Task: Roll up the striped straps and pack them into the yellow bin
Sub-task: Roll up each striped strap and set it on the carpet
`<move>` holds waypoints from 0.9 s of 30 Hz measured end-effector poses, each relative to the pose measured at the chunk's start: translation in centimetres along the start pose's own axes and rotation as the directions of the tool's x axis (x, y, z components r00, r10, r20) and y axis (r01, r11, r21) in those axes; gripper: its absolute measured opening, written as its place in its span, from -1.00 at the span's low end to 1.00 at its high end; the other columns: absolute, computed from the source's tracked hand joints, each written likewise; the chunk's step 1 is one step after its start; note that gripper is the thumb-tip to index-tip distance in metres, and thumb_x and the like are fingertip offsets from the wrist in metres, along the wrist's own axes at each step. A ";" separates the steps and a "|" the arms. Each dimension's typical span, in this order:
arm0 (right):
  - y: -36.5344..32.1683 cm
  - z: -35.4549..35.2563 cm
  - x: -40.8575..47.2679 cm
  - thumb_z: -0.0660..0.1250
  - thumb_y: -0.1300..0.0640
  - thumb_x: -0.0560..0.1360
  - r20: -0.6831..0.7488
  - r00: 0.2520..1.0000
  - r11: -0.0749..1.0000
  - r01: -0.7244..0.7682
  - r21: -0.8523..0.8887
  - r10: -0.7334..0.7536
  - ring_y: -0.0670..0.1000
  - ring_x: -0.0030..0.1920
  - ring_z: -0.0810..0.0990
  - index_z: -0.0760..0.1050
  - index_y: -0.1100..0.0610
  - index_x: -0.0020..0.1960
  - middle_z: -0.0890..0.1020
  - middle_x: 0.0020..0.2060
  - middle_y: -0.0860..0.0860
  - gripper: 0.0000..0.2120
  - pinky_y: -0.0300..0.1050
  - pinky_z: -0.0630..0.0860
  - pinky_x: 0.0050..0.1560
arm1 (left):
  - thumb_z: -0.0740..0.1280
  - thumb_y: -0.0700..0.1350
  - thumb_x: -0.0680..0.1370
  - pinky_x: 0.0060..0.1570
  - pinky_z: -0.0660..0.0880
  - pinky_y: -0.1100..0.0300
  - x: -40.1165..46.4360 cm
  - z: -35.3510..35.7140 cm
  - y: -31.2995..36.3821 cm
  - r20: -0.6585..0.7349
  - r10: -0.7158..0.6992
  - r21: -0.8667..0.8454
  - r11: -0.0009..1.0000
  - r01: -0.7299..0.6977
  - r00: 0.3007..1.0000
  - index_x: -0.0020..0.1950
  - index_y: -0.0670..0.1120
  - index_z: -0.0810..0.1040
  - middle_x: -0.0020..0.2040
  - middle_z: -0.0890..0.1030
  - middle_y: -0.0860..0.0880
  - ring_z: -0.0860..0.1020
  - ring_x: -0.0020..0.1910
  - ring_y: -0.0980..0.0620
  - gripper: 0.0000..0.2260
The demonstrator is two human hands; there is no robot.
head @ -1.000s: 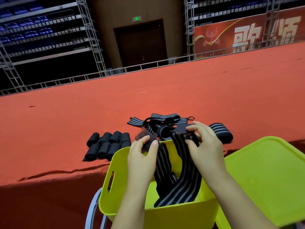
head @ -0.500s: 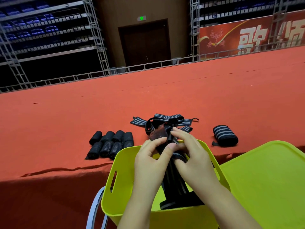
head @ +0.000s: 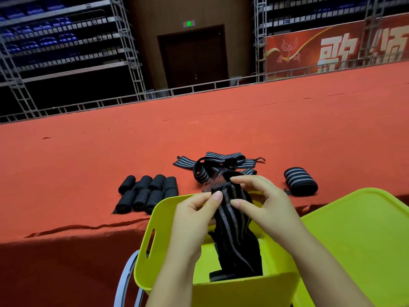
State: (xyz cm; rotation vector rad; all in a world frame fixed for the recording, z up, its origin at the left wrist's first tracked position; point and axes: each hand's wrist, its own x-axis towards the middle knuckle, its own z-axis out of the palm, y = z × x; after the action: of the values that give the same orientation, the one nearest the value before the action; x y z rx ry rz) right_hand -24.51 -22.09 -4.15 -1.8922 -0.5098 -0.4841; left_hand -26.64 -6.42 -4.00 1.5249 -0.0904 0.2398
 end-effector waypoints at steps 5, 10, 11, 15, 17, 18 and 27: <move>0.3 -0.3 0.3 0.51 0.31 0.34 -0.021 0.983 0.936 -0.167 0.310 0.182 -0.16 -0.06 0.62 0.64 -0.07 -0.05 0.68 -0.11 -0.06 -0.68 -0.28 0.51 -0.01 | 0.24 -0.17 0.60 -0.09 0.59 0.18 -0.1 -0.7 -0.1 0.182 0.013 -0.008 1.000 -0.011 0.983 0.06 -0.15 0.67 -0.02 0.71 -0.12 0.67 -0.02 -0.04 -0.79; 0.8 -0.9 0.6 0.58 0.20 0.22 0.114 0.959 0.818 -0.281 0.501 0.259 -0.02 -0.18 0.61 0.60 0.16 -0.11 0.65 -0.25 0.01 -0.72 -0.13 0.54 -0.10 | 0.28 -0.15 0.59 -0.03 0.59 0.10 0.1 -1.7 -0.4 0.277 0.041 0.004 0.999 -0.044 0.960 0.09 -0.12 0.68 0.10 0.63 -0.22 0.64 0.08 -0.09 -0.80; 0.8 -1.0 0.6 0.57 0.19 0.21 0.138 0.954 0.802 -0.298 0.518 0.266 -0.02 -0.20 0.59 0.57 0.17 -0.15 0.64 -0.27 0.00 -0.73 -0.15 0.53 -0.14 | 0.27 -0.18 0.60 -0.05 0.59 0.11 0.1 -1.8 -0.5 0.258 0.065 0.030 0.997 -0.075 0.964 0.07 -0.10 0.69 0.09 0.63 -0.21 0.64 0.06 -0.07 -0.81; 0.7 -1.1 0.6 0.50 0.34 0.33 0.218 0.936 0.795 -0.351 0.495 0.277 -0.08 -0.31 0.55 0.54 0.18 -0.20 0.60 -0.33 -0.01 -0.83 -0.29 0.44 -0.33 | 0.25 -0.13 0.53 -0.12 0.45 0.35 1.1 -2.4 -1.2 0.124 0.368 0.474 0.794 -0.381 0.921 -0.04 -0.01 0.68 -0.17 0.59 0.10 0.56 -0.12 0.17 -0.80; 0.6 -1.2 0.5 0.46 0.36 0.35 0.283 0.906 0.776 -0.416 0.473 0.313 -0.10 -0.35 0.54 0.53 0.19 -0.19 0.60 -0.35 -0.01 -0.84 -0.30 0.40 -0.39 | 0.24 -0.17 0.51 -0.16 0.35 0.47 1.5 -2.5 -1.6 0.076 0.478 0.600 0.679 -0.423 0.875 -0.07 -0.03 0.65 -0.24 0.53 0.15 0.51 -0.13 0.26 -0.81; 0.6 -1.3 0.5 0.47 0.33 0.35 0.327 0.887 0.772 -0.449 0.450 0.325 -0.08 -0.33 0.55 0.53 0.19 -0.18 0.60 -0.34 0.01 -0.85 -0.27 0.41 -0.37 | 0.23 -0.18 0.51 -0.14 0.34 0.49 1.6 -2.4 -1.7 0.060 0.514 0.631 0.645 -0.432 0.855 -0.06 -0.05 0.65 -0.22 0.52 0.17 0.49 -0.12 0.31 -0.81; 0.3 0.6 0.5 0.35 -0.12 0.47 0.407 0.837 0.715 -0.532 0.453 0.365 0.02 -0.16 0.62 0.60 0.23 0.01 0.65 -0.16 0.12 -0.60 -0.14 0.52 -0.17 | 0.24 -0.19 0.55 -0.03 0.35 0.54 0.9 -0.8 -1.6 0.070 0.601 0.628 0.593 -0.503 0.796 0.11 -0.08 0.65 -0.02 0.51 0.29 0.49 0.02 0.39 -0.77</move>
State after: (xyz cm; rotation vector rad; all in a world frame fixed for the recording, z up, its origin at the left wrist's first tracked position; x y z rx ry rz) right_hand -23.85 -21.60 -4.29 -1.4401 -0.3003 0.2681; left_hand -25.47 -5.62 -5.40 2.1086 -0.4114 0.9784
